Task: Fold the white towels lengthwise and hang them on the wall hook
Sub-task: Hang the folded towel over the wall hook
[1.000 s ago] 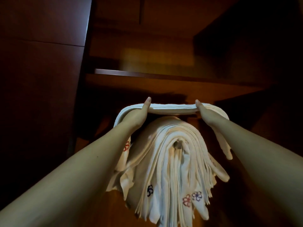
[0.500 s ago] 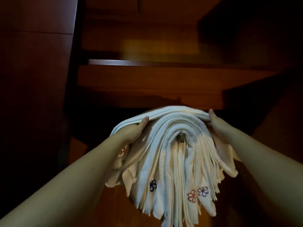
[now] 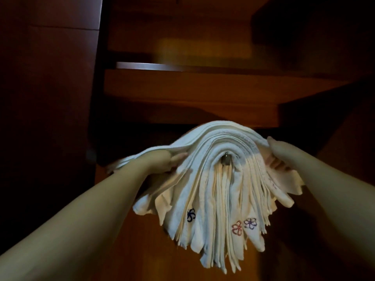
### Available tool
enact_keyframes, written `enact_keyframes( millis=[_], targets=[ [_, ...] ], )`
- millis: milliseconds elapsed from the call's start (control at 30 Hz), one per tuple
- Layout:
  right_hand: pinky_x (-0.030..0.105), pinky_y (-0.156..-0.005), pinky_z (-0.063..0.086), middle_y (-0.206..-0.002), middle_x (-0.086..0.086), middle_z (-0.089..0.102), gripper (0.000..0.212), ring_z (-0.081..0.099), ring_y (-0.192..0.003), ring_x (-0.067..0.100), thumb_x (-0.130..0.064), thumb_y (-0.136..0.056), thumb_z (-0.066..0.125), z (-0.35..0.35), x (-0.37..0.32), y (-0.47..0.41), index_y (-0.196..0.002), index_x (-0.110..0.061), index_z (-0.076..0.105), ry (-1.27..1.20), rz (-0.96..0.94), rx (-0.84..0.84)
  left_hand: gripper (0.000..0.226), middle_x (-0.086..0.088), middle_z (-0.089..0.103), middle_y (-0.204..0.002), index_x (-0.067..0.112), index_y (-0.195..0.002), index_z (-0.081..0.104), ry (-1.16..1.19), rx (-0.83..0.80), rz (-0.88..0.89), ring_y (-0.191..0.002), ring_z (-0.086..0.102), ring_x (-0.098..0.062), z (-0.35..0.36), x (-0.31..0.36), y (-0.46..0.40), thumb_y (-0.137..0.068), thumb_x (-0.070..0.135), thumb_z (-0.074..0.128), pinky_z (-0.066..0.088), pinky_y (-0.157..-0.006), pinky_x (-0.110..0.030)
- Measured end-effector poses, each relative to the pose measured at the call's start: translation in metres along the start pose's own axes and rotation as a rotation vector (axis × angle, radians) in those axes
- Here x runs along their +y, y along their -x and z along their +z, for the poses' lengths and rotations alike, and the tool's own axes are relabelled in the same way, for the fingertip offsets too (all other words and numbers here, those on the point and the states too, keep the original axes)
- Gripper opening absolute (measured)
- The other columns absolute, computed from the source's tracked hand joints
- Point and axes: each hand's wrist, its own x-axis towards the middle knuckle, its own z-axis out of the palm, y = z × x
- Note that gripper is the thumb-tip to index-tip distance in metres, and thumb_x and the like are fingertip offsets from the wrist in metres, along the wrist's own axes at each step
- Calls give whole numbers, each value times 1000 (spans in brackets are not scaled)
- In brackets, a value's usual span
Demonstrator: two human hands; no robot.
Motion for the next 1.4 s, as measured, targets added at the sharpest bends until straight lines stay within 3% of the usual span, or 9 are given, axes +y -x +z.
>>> enact_keyframes(
  millis=[200,300,433,567,733,933,1167,1300,1400],
  targets=[
    [28,-55,40,-67,5,64,60,58,-62,23,-56,-99,37,-4,-13,7,-74,-10,66,480,-225,464,84,-12,72,-64,5,-76,72,515,146,49,-53,70,-26,-1,59,8,-95,75,29,52,-47,-26],
    [30,-59,37,-87,6,64,38,55,-72,22,-47,-97,44,-2,-24,1,-85,-16,63,319,-447,477,79,-12,65,-54,7,-65,69,525,418,103,-44,60,-26,-5,80,9,-98,68,31,47,-48,-33],
    [39,-91,43,-136,11,58,53,57,-117,29,-54,-102,39,7,-48,0,-133,-15,58,29,-510,255,55,-13,64,-88,12,-85,63,267,757,52,-91,61,-32,-10,103,-12,-105,51,30,40,-67,-40],
    [46,-116,30,-156,10,44,75,39,-144,29,-70,-99,27,18,-68,-7,-152,-18,42,-128,-407,53,69,-17,42,-152,11,-150,40,328,345,-231,-141,37,-37,-11,117,-48,-105,58,17,29,-116,-48],
    [34,-72,57,-91,2,79,71,77,-82,17,-88,-82,39,36,-46,-22,-107,-28,68,-417,-265,-316,74,-13,77,-93,8,-115,69,1014,-11,-304,-82,74,-25,11,105,-48,-102,65,24,59,-69,-31],
    [45,-91,56,-120,14,72,76,72,-106,29,-76,-85,50,69,-3,-49,-141,-26,54,-738,-228,-396,60,-10,76,-96,12,-125,66,1042,4,-222,-87,72,-22,30,82,-44,-105,57,31,53,-68,-28],
    [34,-85,46,-126,12,66,77,64,-103,25,-73,-94,34,60,-11,-33,-136,-14,59,-427,-104,-42,69,-9,76,-93,14,-118,69,972,31,-212,-81,73,-20,29,84,-36,-104,61,20,54,-63,-26],
    [41,-105,39,-141,14,56,58,53,-128,34,-50,-107,27,38,-12,-19,-137,-11,58,-160,-282,229,59,0,76,-74,26,-92,72,994,140,-241,-65,73,-15,18,89,-19,-101,65,29,53,-51,-21],
    [47,-109,37,-143,16,49,53,48,-130,37,-47,-105,34,27,-1,8,-140,-12,54,-130,-285,362,43,5,74,-105,31,-115,68,978,302,-151,-89,68,-12,18,95,1,-100,61,41,55,-78,-32]
  ],
)
